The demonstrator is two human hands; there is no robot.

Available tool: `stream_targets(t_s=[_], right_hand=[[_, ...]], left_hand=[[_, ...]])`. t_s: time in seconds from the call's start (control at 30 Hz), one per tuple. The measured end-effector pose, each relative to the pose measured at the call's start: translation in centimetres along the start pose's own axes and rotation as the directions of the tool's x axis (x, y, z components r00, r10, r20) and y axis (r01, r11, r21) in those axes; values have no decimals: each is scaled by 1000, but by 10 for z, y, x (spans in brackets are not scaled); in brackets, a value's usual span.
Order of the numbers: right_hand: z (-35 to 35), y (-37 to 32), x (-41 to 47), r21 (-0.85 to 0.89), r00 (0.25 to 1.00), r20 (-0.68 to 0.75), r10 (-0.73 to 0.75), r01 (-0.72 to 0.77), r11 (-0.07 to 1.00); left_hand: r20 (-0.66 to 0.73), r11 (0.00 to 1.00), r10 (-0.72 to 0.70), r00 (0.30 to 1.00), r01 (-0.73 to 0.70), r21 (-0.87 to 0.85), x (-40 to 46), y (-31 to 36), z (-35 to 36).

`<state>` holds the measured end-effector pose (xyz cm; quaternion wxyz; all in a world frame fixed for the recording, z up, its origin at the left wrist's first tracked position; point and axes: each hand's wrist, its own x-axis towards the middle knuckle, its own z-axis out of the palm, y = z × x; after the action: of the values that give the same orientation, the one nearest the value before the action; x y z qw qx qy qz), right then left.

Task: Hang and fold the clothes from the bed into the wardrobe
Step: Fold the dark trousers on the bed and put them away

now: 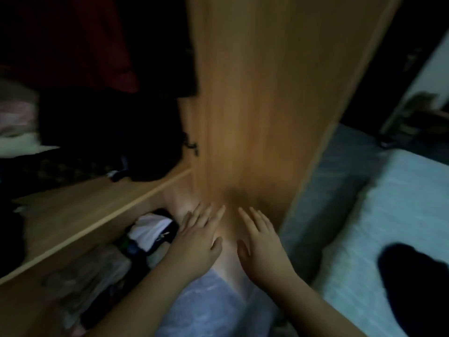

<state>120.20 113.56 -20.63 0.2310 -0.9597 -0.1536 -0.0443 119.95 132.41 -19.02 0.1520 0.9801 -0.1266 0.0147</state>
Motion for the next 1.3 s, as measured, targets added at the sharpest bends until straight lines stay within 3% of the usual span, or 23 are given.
stream_targets(t_s=[0.17, 0.37, 0.53, 0.77, 0.97, 1.13, 1.3], right_hand=[[-61, 120, -124, -12, 967, -98, 234, -237, 972], [-147, 248, -305, -32, 836, -205, 509, -525, 850], [-181, 308, -413, 17, 728, -198, 656, -667, 745], [-184, 368, -452, 73, 658, -148, 738, -737, 672], [-176, 429, -446, 85, 614, -83, 785, -780, 620], [-155, 504, -430, 65, 547, 11, 837, -835, 546], [-118, 600, -405, 126, 448, 141, 883, -893, 433]], left_hand=[[78, 960, 279, 957, -275, -58, 15, 166, 73], [188, 887, 457, 869, -429, -172, -14, 367, 158], [253, 842, 534, 807, -481, -244, -29, 476, 199], [378, 820, 570, 729, -530, -215, -28, 537, 248], [384, 834, 551, 741, -470, -290, 11, 556, 292], [417, 848, 519, 746, -391, -357, 64, 571, 346], [506, 844, 536, 676, -428, -322, 134, 590, 417]])
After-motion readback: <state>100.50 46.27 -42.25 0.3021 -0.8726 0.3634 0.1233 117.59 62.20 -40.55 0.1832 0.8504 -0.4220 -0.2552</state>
